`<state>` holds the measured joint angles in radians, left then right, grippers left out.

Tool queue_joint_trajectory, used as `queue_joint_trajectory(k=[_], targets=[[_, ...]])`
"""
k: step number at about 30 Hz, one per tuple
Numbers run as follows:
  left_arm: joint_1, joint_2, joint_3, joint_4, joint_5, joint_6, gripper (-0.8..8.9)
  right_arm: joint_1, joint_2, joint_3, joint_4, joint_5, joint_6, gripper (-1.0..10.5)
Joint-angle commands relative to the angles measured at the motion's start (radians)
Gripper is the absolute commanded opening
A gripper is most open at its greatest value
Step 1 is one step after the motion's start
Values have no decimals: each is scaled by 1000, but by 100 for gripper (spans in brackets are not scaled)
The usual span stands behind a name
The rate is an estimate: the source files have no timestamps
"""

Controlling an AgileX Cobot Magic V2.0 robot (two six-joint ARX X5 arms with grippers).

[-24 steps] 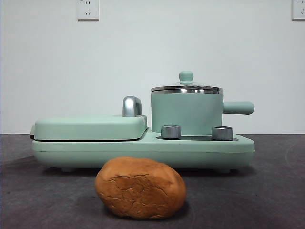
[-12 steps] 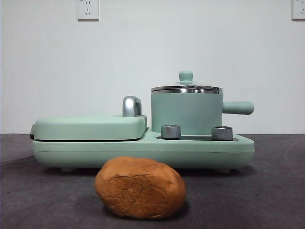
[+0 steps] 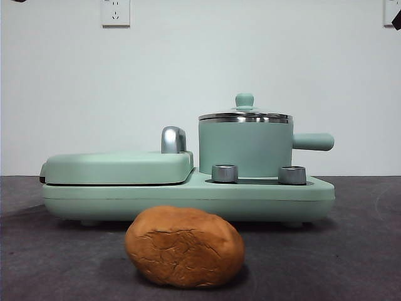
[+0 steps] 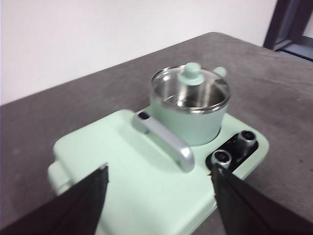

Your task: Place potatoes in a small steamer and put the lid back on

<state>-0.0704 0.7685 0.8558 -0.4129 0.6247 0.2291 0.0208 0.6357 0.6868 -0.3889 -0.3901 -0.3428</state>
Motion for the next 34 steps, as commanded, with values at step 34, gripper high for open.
queue_joint_trajectory(k=[34], targets=[[-491, 1009, 529, 585, -240, -80, 304, 3, 3, 15, 6, -2, 29, 295]])
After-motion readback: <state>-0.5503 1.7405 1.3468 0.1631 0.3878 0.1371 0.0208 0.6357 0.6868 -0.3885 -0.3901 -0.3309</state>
